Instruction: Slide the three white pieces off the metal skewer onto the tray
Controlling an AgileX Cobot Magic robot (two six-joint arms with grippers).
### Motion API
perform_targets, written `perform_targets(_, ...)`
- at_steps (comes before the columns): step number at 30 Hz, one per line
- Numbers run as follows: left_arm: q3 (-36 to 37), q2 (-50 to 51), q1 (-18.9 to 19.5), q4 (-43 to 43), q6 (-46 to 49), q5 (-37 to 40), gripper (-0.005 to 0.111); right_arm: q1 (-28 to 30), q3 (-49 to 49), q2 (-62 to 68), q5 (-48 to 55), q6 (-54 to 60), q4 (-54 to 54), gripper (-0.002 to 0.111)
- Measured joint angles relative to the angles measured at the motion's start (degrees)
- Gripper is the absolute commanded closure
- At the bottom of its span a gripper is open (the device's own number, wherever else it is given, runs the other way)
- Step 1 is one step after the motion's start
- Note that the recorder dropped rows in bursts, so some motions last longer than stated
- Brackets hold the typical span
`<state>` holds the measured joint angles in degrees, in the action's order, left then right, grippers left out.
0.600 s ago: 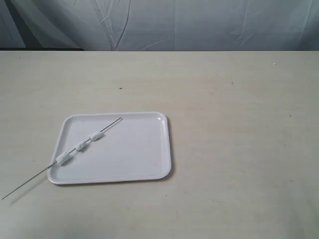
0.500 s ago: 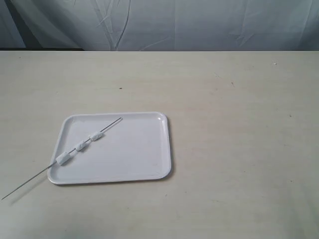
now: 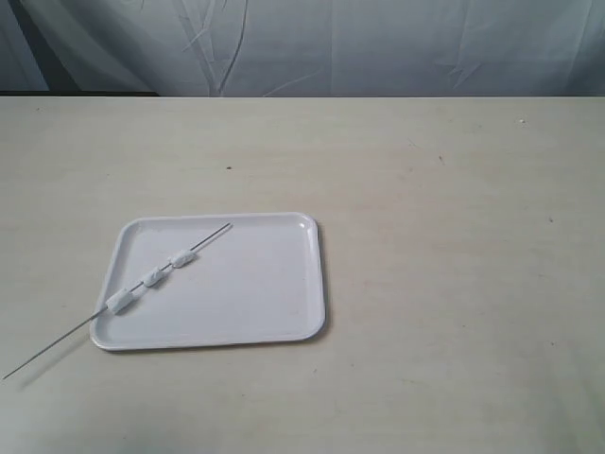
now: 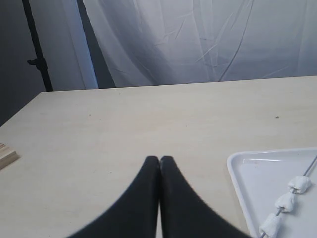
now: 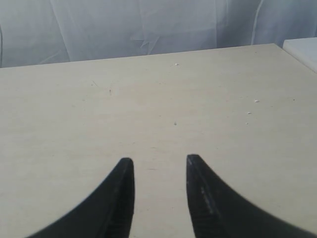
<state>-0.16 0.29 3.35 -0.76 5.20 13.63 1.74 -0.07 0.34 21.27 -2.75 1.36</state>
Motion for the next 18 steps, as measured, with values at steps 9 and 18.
perform_targets(9,0.0,0.0,0.0,1.5,0.0,0.0,0.107,0.0,0.0,0.0,0.0,0.0,0.0,0.074)
perform_targets(18,0.0,0.0,0.0,4.6,0.0,-12.3,0.107,0.0,0.0,0.0,-11.0,0.0,0.6,0.074)
